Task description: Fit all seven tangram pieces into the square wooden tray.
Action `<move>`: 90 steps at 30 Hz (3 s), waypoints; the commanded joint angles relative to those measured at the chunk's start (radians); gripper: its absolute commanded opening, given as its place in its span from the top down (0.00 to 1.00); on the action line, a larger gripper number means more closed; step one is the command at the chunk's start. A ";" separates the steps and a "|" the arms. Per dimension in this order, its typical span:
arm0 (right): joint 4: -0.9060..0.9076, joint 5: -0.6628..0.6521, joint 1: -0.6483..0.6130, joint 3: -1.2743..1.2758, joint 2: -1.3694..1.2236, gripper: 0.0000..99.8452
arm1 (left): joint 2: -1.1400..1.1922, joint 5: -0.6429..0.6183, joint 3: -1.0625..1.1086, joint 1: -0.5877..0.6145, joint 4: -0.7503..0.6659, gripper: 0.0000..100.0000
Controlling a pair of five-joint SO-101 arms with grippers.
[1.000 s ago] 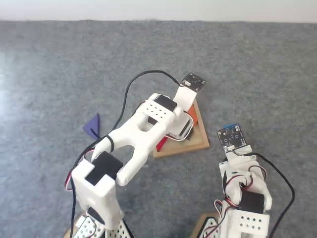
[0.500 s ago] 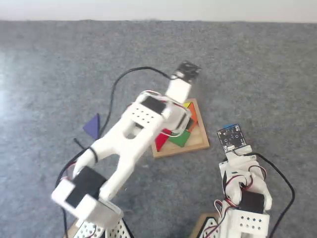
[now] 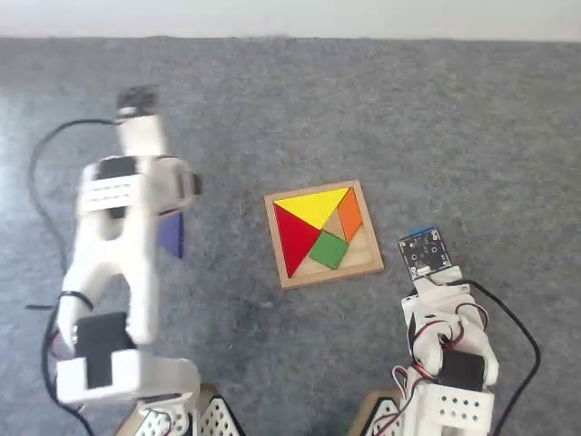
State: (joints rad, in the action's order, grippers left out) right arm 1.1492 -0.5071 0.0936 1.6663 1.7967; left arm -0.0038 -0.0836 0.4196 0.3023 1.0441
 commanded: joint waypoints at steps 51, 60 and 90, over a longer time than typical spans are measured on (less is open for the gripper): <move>0.018 -0.031 -0.010 0.017 -0.001 0.95 | 0.083 0.133 -0.008 0.173 0.078 0.80; 0.018 -0.029 -0.010 0.017 -0.001 0.95 | 0.301 0.163 -0.058 0.140 0.080 0.81; 0.018 -0.028 -0.010 0.017 -0.001 0.95 | 0.331 0.135 -0.397 -0.155 0.437 0.99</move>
State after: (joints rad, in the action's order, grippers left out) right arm 1.1600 -0.5255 0.0905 1.6663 1.7967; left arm 0.3414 0.0575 0.1880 0.2762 1.3387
